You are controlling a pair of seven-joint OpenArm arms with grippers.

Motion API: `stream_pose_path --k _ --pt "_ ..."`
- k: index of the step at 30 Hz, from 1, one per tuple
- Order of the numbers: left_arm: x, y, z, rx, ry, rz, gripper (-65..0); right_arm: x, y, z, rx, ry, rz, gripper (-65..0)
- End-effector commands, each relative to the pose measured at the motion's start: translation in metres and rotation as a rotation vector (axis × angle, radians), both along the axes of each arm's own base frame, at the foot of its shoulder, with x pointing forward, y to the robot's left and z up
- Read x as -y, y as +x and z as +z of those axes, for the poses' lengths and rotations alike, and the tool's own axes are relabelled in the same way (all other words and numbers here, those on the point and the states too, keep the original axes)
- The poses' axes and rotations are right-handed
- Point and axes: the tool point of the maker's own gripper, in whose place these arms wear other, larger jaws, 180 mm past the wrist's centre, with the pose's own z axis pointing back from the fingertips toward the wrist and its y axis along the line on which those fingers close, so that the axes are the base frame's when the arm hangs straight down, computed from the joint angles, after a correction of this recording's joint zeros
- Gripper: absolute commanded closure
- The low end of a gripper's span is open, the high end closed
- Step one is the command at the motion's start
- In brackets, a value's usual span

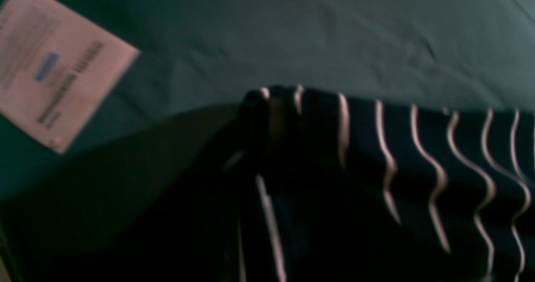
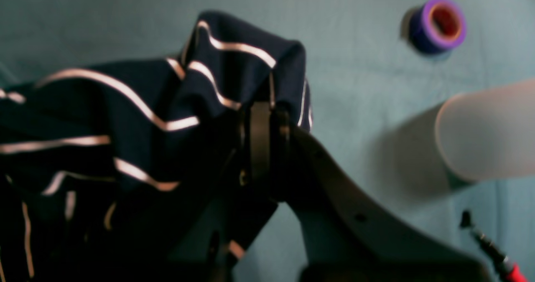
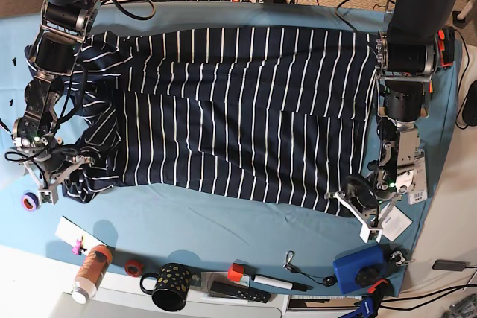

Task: Layout the t-shirt on the table in an organized manner, then fold the t-shirt properly
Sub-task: 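Pull the shirt hem corners apart with both grippers to straighten it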

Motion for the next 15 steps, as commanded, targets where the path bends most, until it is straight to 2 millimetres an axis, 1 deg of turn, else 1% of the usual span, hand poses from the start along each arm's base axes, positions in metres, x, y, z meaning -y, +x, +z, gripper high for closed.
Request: stream_pose_path --k 1,3,5,8,12,15 --pt "-0.007 0.017 0.028 0.078 0.014 0.012 0.0 0.01 0.013 0.032 0.095 -0.04 0.001 0.0" --pt "-0.017 0.017 0.026 0.073 0.053 0.035 0.0 0.013 0.017 0.04 0.141 -0.083 0.009 0.0" --pt "-0.028 0.017 0.026 0.071 0.075 0.054 0.0 0.02 0.02 0.051 0.194 -0.129 -0.011 0.0" --pt "-0.043 0.016 0.028 0.072 0.093 0.069 0.0 0.027 0.023 0.064 0.257 -0.155 -0.039 0.0" --pt "-0.06 0.015 0.032 0.078 0.096 0.096 0.0 0.033 0.029 0.065 0.29 -0.144 -0.069 0.0" --pt "-0.058 0.015 0.04 0.103 0.012 0.082 0.0 0.039 0.034 0.06 0.288 -0.118 -0.095 0.0"
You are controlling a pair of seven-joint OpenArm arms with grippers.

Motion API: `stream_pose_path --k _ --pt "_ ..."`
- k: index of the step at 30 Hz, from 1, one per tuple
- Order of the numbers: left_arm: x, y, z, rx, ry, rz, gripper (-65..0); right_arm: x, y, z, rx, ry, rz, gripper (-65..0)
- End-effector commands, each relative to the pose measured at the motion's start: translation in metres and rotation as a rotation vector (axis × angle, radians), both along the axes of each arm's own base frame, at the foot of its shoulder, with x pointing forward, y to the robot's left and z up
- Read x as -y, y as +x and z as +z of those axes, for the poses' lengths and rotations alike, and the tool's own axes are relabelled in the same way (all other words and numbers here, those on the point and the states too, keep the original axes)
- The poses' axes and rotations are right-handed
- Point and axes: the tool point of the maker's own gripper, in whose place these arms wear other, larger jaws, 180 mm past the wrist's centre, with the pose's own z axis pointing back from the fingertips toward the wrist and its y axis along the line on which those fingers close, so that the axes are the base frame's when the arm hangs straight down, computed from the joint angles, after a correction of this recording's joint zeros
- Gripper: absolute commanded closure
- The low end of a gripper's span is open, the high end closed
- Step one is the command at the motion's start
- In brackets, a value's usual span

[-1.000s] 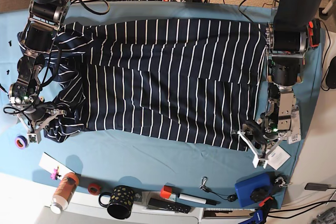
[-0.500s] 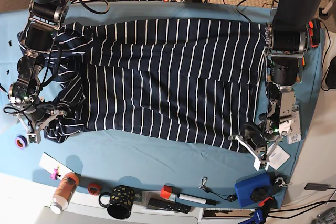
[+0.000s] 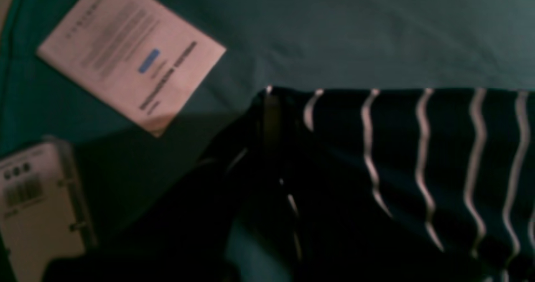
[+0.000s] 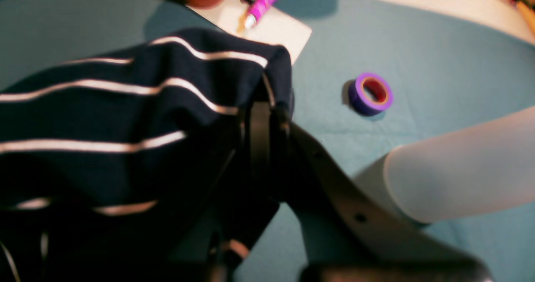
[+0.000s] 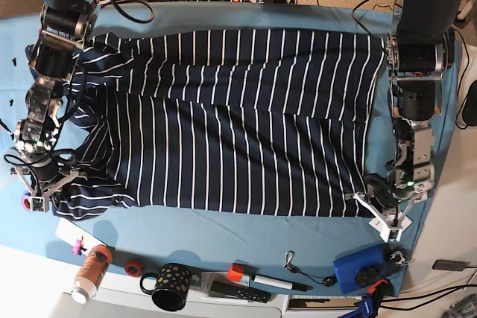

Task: Layout the t-shirt on the table in an organized manner, then fold the t-shirt properly
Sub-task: 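Pull the shirt hem corners apart with both grippers to straighten it, then fold the held hem edge over onto the shirt with both grippers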

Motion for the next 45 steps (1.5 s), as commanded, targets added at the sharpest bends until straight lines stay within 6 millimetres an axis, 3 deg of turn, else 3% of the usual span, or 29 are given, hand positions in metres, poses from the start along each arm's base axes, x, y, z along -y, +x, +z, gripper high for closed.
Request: stream_pose_path --k 1,8,14,17,23,29,36,42,45 --pt "-0.011 0.018 0.035 0.098 -0.032 0.02 0.0 0.017 0.011 0.036 0.089 -0.038 -0.028 0.0" --pt "0.007 0.016 0.064 0.211 -0.227 -0.109 0.0 0.017 0.014 0.038 0.094 -0.031 -0.032 0.0" --pt "0.027 0.006 0.066 0.175 -0.327 -0.196 0.0 0.016 0.012 0.034 0.069 0.018 -0.046 0.0" --pt "0.034 0.002 0.067 0.144 -0.402 -0.205 0.0 0.005 0.011 0.035 0.049 0.067 -0.014 0.0" --pt "0.039 -0.013 0.07 0.037 -0.482 -0.253 0.0 -0.008 -0.008 0.059 0.083 0.189 0.058 0.0" --pt "0.025 -0.028 0.105 0.055 -0.539 -0.284 0.0 -0.014 -0.038 0.077 0.107 0.258 0.128 0.0" --pt "0.021 -0.07 0.118 0.048 -0.407 -0.306 0.0 -0.031 -0.065 0.087 0.102 0.288 0.19 0.0" --pt "0.015 -0.122 0.093 0.009 -0.259 -0.265 0.0 -0.056 -0.085 0.084 -0.029 0.301 0.252 0.0" --pt "0.017 -0.144 0.086 0.004 -0.209 -0.263 0.0 -0.055 -0.093 0.091 -0.042 0.294 0.245 0.0"
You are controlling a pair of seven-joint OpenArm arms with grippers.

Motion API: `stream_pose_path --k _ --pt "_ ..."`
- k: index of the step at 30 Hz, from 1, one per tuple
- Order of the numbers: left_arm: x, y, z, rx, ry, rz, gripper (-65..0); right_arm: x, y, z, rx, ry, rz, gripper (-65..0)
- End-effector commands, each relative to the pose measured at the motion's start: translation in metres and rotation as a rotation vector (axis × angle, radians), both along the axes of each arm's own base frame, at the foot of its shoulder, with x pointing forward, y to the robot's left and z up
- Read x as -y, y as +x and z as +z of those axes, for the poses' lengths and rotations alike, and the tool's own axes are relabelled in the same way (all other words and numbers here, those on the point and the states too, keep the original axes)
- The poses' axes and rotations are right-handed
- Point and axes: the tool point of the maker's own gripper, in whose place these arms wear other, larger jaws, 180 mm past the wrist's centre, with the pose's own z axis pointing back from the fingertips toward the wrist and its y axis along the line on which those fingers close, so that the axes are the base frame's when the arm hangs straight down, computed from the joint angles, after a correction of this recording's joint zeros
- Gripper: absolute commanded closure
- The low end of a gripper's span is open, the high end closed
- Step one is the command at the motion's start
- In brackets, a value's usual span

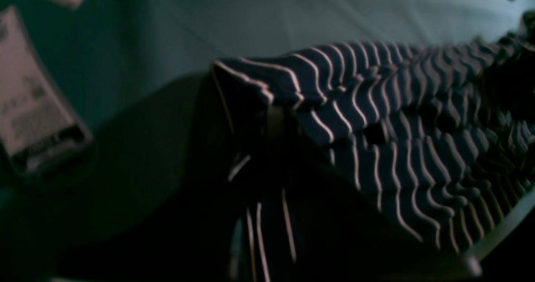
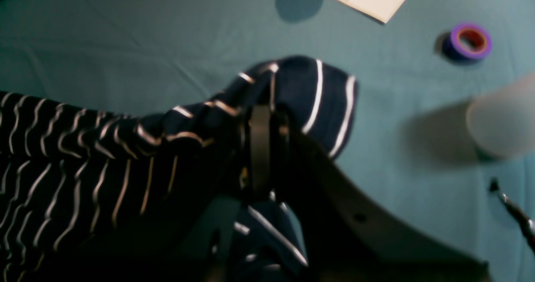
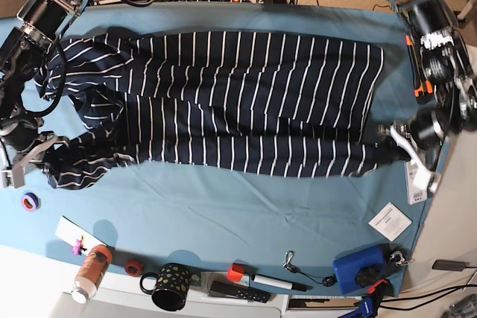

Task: Layout the t-shirt on the table in an organized manner, then fold the t-shirt properly
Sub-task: 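Fold the held hem edge over onto the shirt with both grippers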

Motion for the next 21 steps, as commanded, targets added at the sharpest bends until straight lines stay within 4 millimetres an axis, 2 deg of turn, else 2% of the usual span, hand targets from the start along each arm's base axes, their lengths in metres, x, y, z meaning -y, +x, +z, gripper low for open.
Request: stream_pose_path --k 1,7,11,16,21 --pt "-0.002 0.005 0.021 0.076 0.011 0.001 0.0 0.009 0.002 0.025 0.066 -0.024 -0.016 0.0" --pt "-0.004 -0.028 0.009 0.046 0.079 0.028 0.0 0.032 -0.029 0.028 0.1 0.093 -0.075 0.0" --pt "-0.003 -0.039 0.005 0.031 0.098 0.02 0.0 0.047 -0.059 0.011 0.04 0.107 -0.112 0.0" --pt "-0.002 -0.05 -0.006 -0.003 0.09 0.016 0.0 0.05 -0.082 -0.009 -0.029 0.098 -0.112 0.0" --pt "-0.002 -0.061 -0.016 -0.041 0.094 0.015 0.0 0.065 -0.098 -0.009 -0.032 0.091 -0.163 0.0"
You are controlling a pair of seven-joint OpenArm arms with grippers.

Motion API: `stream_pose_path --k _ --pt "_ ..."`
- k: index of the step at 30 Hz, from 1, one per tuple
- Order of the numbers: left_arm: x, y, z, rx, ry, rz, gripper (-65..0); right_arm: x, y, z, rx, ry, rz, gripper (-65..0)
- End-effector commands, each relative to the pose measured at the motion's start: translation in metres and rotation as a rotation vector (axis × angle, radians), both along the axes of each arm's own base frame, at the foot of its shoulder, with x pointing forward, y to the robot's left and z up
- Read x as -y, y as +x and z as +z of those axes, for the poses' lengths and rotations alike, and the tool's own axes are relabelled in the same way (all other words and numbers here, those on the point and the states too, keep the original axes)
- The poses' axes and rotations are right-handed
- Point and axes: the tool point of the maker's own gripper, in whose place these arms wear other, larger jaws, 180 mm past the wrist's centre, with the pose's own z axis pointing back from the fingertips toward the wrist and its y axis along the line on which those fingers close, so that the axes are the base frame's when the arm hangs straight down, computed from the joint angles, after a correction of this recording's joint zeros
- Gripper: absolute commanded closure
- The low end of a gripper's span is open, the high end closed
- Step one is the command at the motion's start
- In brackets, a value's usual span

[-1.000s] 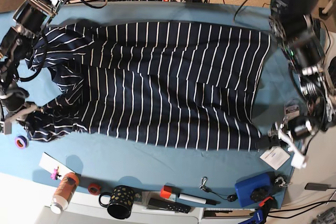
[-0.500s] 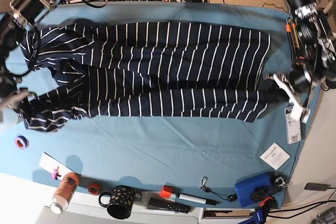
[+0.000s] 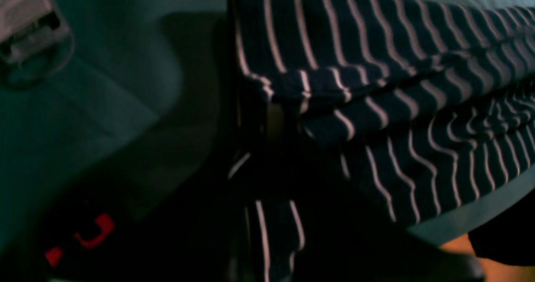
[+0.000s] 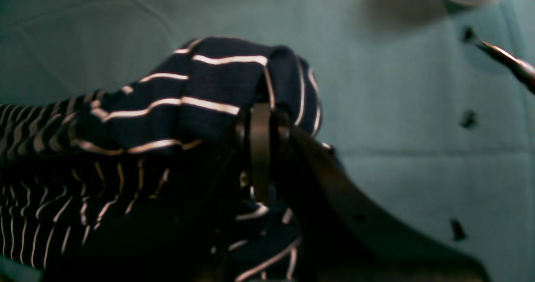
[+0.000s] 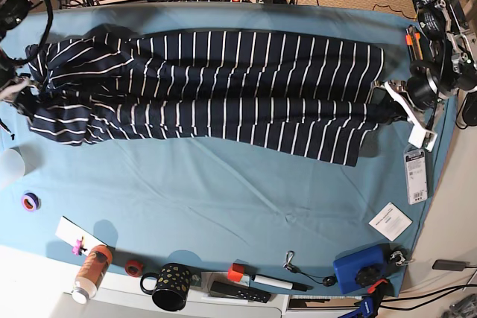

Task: Layout the t-shirt on the table in an organized manner, then fold the t-shirt properly
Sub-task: 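Fold the held hem edge over onto the shirt with both grippers, then regrasp the folded shirt end with the left gripper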

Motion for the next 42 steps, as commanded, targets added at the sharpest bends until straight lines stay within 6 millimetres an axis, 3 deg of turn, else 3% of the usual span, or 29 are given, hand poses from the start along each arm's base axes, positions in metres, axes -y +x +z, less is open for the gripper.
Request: stream_pose_path --k 1,11,20,27,28,31,33,35,39,42 --pt "-0.002 0.003 0.009 0.033 0.002 0.001 0.0 0.008 0.004 0.02 0.051 -0.036 -0.002 0.0" --pt "-0.004 -0.005 0.003 0.002 0.017 -0.013 0.0 0.024 -0.012 0.003 -0.057 -0.102 -0.058 0.0" --pt "-0.003 -0.032 -0.018 -0.081 0.021 -0.025 0.0 0.034 -0.038 -0.022 -0.174 -0.151 -0.096 0.0" --pt "0.002 -0.041 -0.023 -0.062 0.03 -0.076 0.0 0.036 -0.045 -0.027 -0.203 -0.163 -0.101 0.0" --pt "0.002 -0.041 -0.022 -0.058 0.034 -0.086 -2.5 0.036 -0.046 -0.028 -0.215 -0.161 -0.1 0.0" --pt "0.002 -0.041 -0.022 -0.059 0.034 -0.085 -19.7 0.032 -0.049 -0.03 -0.229 -0.142 -0.088 0.0" --pt "0.001 -0.041 -0.023 -0.066 0.029 -0.069 -26.7 0.025 -0.047 -0.029 -0.203 -0.109 -0.062 -10.2" --pt "-0.001 -0.041 -0.024 -0.079 0.025 -0.043 -27.6 0.021 -0.051 -0.032 -0.206 -0.095 -0.05 -15.9" --pt "-0.006 -0.042 -0.02 -0.088 0.054 -0.037 -27.6 0.019 -0.055 -0.033 -0.211 -0.085 -0.042 -16.0" --pt "-0.015 -0.037 0.001 -0.026 0.095 -0.015 -27.6 0.019 -0.054 -0.033 -0.208 -0.082 -0.04 -16.0"
